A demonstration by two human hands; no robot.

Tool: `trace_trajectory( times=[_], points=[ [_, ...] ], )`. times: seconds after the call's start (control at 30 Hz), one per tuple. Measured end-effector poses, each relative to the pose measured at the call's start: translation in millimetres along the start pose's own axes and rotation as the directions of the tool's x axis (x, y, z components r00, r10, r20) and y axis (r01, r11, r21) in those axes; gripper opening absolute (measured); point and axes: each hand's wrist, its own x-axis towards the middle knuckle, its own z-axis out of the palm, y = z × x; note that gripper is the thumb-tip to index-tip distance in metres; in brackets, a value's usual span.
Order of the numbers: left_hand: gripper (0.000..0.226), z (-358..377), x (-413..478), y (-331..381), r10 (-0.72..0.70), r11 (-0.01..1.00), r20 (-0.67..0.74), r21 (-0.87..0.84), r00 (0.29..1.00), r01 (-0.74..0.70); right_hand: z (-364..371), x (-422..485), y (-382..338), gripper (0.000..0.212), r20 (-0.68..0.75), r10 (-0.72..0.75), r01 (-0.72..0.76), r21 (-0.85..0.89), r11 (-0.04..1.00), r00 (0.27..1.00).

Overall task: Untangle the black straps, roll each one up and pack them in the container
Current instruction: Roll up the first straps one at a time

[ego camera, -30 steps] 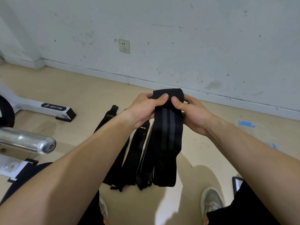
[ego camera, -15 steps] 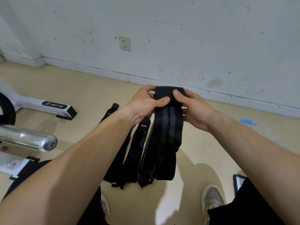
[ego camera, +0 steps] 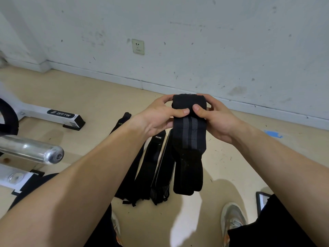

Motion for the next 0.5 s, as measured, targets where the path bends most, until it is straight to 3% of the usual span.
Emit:
trace_trajectory(
  times=[0.1, 0.37, 0.5],
  points=[
    [0.033, 1.8, -3.1, 1.8, 0.005, 1.0, 0.007, 0.007, 1.0, -0.005, -1.0, 0.8, 1.2, 0.04, 0.025, -0.008, 0.008, -0.006, 1.0, 1.0],
    [0.037, -1.0, -1.9, -3.8, 0.045, 0.998, -0.093, 0.049, 0.995, -0.041, 3.6, 0.3, 3.0, 0.045, 0.036, 0.065, -0.066, 0.023, 0.998, 0.997],
    [0.049, -0.1, -1.0, -5.8, 0.064, 0.997, -0.119, 0.049, 0.991, -0.058, 6.5, -1.1, -2.0, 0.028, 0.042, 0.154, -0.155, 0.023, 0.988, 0.987]
  ],
)
